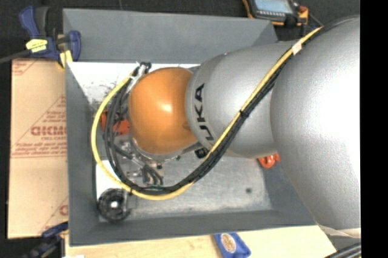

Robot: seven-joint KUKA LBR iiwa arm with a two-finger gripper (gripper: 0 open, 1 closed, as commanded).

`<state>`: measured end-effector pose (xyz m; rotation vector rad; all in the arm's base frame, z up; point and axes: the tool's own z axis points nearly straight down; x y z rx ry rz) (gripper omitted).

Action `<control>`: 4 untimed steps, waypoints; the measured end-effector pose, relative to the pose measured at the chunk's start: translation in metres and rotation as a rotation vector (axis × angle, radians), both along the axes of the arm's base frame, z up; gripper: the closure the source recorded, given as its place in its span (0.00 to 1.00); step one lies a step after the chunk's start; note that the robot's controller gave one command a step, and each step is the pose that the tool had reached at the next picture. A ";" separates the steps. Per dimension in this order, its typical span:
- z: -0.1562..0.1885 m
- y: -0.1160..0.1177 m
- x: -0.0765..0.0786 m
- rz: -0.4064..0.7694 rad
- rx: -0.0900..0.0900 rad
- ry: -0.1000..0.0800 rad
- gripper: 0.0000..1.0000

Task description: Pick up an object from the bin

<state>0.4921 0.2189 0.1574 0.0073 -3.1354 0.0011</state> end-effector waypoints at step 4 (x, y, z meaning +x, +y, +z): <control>-0.059 0.013 -0.002 0.112 0.005 -0.015 1.00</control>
Offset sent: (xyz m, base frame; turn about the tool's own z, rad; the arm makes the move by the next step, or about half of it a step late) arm -0.0145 0.0121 -0.0874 -0.2552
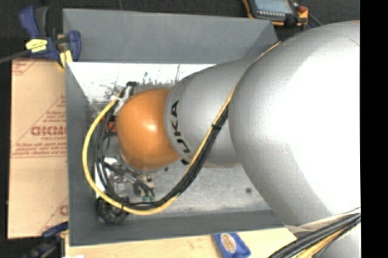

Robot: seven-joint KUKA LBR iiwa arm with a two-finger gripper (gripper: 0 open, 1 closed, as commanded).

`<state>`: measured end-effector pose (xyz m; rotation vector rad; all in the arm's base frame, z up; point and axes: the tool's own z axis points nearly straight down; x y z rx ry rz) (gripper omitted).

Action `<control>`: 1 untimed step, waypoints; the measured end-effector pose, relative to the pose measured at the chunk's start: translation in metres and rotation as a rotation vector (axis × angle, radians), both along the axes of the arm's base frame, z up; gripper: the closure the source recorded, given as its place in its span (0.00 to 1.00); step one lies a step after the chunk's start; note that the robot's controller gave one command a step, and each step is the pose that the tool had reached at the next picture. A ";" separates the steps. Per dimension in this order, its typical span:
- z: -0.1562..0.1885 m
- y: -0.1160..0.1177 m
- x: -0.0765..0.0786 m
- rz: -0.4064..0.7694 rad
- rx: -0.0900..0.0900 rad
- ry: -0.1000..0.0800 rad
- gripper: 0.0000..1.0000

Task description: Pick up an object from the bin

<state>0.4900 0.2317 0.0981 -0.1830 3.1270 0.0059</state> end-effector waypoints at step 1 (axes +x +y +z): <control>0.000 0.000 0.000 -0.002 0.000 0.000 1.00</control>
Offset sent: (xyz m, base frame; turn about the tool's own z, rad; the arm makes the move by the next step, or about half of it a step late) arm 0.0087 -0.0057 0.0611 -0.0131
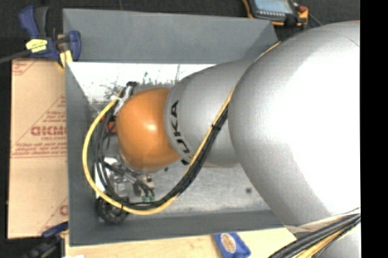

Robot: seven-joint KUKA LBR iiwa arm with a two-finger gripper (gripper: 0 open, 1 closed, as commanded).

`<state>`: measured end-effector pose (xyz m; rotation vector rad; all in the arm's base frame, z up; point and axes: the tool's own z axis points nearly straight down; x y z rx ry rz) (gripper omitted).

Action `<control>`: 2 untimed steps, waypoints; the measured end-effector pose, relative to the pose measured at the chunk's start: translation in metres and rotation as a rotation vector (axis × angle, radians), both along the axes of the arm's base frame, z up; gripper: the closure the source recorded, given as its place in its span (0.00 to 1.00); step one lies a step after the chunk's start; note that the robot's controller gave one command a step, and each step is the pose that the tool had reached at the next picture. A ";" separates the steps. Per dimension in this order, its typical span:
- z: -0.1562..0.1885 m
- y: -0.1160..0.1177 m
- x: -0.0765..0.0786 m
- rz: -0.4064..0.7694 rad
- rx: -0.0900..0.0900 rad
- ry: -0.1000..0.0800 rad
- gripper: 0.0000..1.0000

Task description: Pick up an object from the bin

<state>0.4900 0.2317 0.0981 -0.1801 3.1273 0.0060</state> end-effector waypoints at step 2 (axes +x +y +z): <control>0.100 -0.006 -0.002 -0.066 -0.004 0.009 1.00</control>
Offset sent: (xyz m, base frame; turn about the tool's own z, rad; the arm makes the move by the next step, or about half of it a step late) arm -0.0041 -0.0043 0.1023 0.0674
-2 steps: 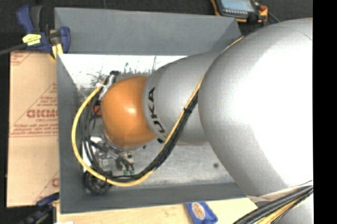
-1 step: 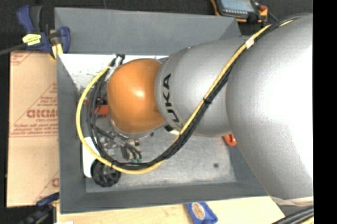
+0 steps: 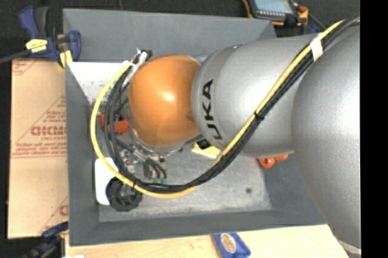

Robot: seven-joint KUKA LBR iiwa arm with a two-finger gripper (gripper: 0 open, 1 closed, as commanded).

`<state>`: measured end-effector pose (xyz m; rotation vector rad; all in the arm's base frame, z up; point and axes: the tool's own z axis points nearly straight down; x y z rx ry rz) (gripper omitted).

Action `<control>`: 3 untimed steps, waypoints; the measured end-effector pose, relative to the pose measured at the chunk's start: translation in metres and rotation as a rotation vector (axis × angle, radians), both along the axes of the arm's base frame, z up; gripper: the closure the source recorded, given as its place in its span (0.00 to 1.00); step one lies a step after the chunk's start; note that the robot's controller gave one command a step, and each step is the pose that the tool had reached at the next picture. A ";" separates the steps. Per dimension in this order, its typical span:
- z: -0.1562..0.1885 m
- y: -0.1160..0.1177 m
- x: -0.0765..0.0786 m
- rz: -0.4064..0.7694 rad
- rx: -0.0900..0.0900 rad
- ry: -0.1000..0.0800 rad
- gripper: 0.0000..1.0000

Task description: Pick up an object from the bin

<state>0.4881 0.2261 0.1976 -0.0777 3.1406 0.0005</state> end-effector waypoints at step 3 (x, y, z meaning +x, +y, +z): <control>-0.042 -0.029 0.003 0.237 -0.001 -0.002 0.00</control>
Offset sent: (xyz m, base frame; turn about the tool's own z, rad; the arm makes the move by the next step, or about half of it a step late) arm 0.0000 0.0000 0.0000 0.0000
